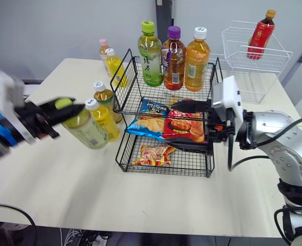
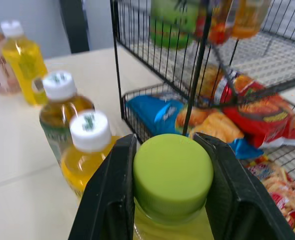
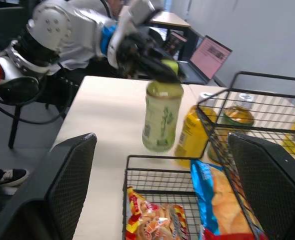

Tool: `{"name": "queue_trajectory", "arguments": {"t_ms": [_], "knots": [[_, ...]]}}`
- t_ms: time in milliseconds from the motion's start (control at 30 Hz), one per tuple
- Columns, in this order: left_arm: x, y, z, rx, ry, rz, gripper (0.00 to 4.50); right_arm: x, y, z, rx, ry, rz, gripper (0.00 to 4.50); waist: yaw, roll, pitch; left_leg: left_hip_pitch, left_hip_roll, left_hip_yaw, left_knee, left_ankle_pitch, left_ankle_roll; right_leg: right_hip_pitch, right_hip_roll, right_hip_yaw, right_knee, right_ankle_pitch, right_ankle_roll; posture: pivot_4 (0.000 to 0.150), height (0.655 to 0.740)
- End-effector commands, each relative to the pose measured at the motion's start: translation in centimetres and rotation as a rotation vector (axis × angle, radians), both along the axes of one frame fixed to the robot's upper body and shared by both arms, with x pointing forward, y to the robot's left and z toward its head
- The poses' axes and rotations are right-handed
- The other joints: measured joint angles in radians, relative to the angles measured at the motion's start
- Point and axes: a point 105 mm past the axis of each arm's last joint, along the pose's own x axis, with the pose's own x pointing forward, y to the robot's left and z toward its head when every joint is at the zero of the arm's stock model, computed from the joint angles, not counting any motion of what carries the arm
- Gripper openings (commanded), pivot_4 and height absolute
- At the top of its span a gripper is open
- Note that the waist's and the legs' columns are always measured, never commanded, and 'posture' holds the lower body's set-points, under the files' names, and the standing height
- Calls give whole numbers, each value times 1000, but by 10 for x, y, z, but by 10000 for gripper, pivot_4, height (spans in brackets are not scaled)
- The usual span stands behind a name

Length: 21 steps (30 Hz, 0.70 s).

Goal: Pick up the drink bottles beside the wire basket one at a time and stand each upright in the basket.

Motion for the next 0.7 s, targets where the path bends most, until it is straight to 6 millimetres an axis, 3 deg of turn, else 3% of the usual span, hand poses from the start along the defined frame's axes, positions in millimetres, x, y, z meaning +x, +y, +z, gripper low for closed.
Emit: {"name": "queue_trajectory", "arguments": {"t_ms": [33, 200, 400, 500, 700], "knots": [[-12, 2, 49, -10, -95, -66, 13757, -7, -9, 7, 11, -28, -38, 45000, 0, 1, 0, 0, 0, 0, 0, 0, 0, 0, 0, 0, 0, 0, 0, 1500, 7400], [-15, -7, 99, -17, -149, -179, 13757, -10, -21, 6, -11, -35, -91, 45000, 3, 1, 1, -1, -1, 0, -1, 0, 0, 0, 0, 0, -1, -3, 4, 1500, 7400], [-9, -40, 144, -51, -190, -397, 13757, -11, -31, 7, 9, -49, -188, 45000, 5, 1, 2, -1, -1, 0, 0, 0, 0, -1, 0, 0, -1, -3, 5, 1500, 7400], [1, -64, 150, -61, -173, -508, 13757, -11, -33, 6, 16, -55, -226, 45000, 4, 2, 2, -2, -2, 0, 0, 0, 0, -1, 0, 0, -1, -3, 5, 1500, 7400], [36, -115, 145, -21, -163, -658, 13757, -17, -39, 7, 34, -75, -313, 45000, 3, 2, 2, -2, -1, 0, 0, 2, -3, -1, 0, 0, -1, -3, 5, 1500, 7400]]}}
